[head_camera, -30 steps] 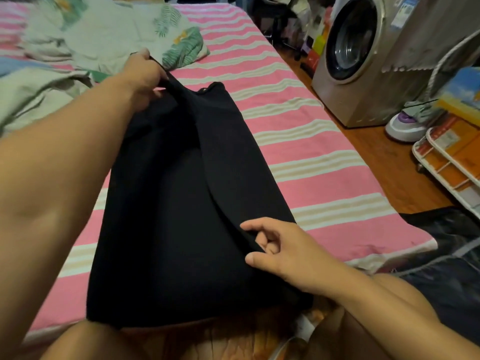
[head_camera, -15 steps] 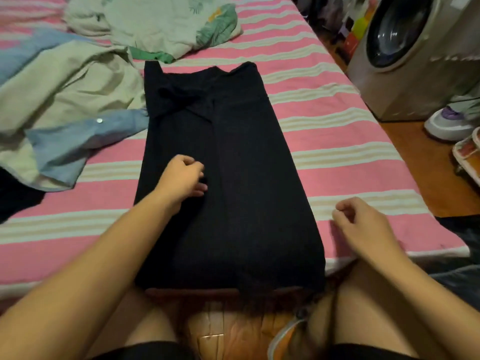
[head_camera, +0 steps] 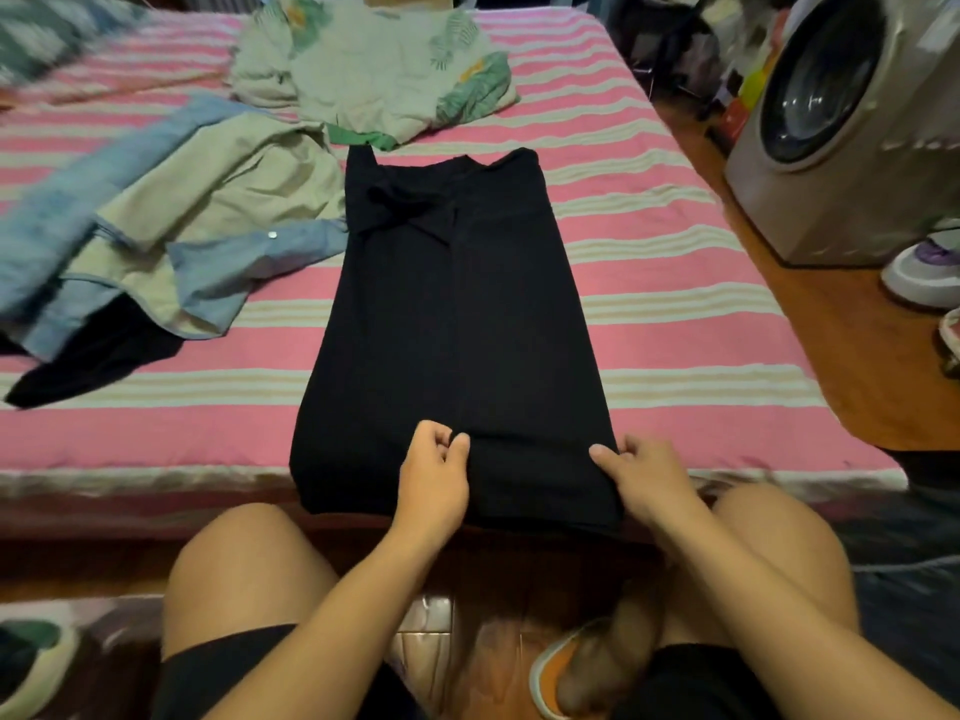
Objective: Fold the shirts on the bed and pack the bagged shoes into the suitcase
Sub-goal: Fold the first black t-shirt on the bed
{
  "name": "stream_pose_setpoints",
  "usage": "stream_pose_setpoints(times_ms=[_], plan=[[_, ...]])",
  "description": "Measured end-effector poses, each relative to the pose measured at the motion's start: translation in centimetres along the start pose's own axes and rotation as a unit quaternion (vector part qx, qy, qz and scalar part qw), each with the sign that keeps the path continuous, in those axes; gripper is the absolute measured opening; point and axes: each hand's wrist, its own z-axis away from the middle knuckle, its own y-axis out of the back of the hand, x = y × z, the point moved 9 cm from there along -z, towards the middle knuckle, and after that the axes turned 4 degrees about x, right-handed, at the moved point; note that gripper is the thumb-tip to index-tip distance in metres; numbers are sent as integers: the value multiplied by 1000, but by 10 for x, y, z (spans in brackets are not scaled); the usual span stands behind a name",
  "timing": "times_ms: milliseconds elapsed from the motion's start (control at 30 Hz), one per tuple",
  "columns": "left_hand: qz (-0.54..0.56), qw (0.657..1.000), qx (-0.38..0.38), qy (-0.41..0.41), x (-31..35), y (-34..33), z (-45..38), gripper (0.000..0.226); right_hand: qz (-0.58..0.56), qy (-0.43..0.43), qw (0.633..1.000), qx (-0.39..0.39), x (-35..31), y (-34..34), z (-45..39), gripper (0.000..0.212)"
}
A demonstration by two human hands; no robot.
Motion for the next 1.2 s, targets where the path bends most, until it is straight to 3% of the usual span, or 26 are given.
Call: stream_pose_setpoints(times_ms=[67,167,233,300,433,600,733,800,867,933,1067,1200], plan=[[-62,998,-1,-25,-1,-1,2,24,99,21,995,-20,-4,-2,-1,38],[-235,971,-13,-48,3,6,-5,31,305,72,948,-51,-26,10,-13,41],[-300,951,-56,-40,9,12,-18,38,360,98,927,-46,-45,27,-29,42],[-297,951,-79,-30,20,23,-39,40,385,128,914,-23,-72,43,-53,37],[-291,953,-24,-85,67,53,-113,30,403,186,895,28,-141,55,-119,11],[-281,944,26,-171,133,44,-237,19,397,264,878,45,-235,31,-212,14],[-307,906,80,-281,189,6,-322,28,405,326,852,62,-295,-11,-306,15],[-367,869,78,-323,204,-16,-360,33,400,350,845,62,-321,-31,-349,21],[-448,827,84,-329,206,-25,-400,42,414,372,828,71,-343,-46,-391,38],[-501,806,91,-301,203,-21,-434,52,438,379,811,78,-358,-57,-428,51],[-508,826,69,-235,193,-7,-470,55,415,416,806,72,-375,-75,-471,36],[-376,914,-50,-141,172,7,-488,28,433,433,780,126,-373,-76,-475,21]])
